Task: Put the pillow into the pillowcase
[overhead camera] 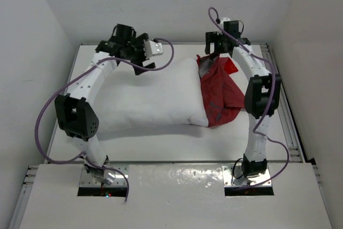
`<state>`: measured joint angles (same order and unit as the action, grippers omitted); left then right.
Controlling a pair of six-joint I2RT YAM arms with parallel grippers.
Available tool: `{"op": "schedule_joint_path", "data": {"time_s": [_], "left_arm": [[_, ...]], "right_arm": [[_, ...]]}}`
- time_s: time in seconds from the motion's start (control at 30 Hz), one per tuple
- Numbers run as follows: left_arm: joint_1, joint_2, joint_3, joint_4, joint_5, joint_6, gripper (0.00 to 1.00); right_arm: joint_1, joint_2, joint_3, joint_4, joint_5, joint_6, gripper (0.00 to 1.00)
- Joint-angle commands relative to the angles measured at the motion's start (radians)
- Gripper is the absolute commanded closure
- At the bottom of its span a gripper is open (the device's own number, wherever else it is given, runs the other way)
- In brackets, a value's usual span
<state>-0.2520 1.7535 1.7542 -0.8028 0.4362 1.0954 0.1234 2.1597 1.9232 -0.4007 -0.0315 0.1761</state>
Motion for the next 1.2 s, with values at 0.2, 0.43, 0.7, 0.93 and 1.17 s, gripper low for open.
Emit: {"op": "schedule_joint_path", "data": {"time_s": [0.2,0.43,0.7,0.93,1.17], "left_arm": [[-0.128,0.244,0.07,0.177,0.134,-0.212,0.0],[-0.168,0.316,-0.016,0.234,0.134,-0.206,0.04],[-0.227,0.337,0.02,0.114,0.17,-0.207,1.0],[-0.291,0.282,0.097,0.083,0.13,-0.265,1.0],[-0.316,0.262,0.021,0.148,-0.011,-0.322,1.0]], "right_arm": [[-0.004,0.123,-0.001,0.002,-0.312,-0.233,0.03],[-0.005,0.086,-0.081,0.184,-0.263,-0.029,0.64],[0.021,-0.093,-0.185,0.226,-0.2,0.011,0.92],[0.105,-0.228,-0.299,0.111,-0.14,-0.099,0.41],[0.094,-0.319,-0.463,0.216,-0.044,-0.023,0.83]]}}
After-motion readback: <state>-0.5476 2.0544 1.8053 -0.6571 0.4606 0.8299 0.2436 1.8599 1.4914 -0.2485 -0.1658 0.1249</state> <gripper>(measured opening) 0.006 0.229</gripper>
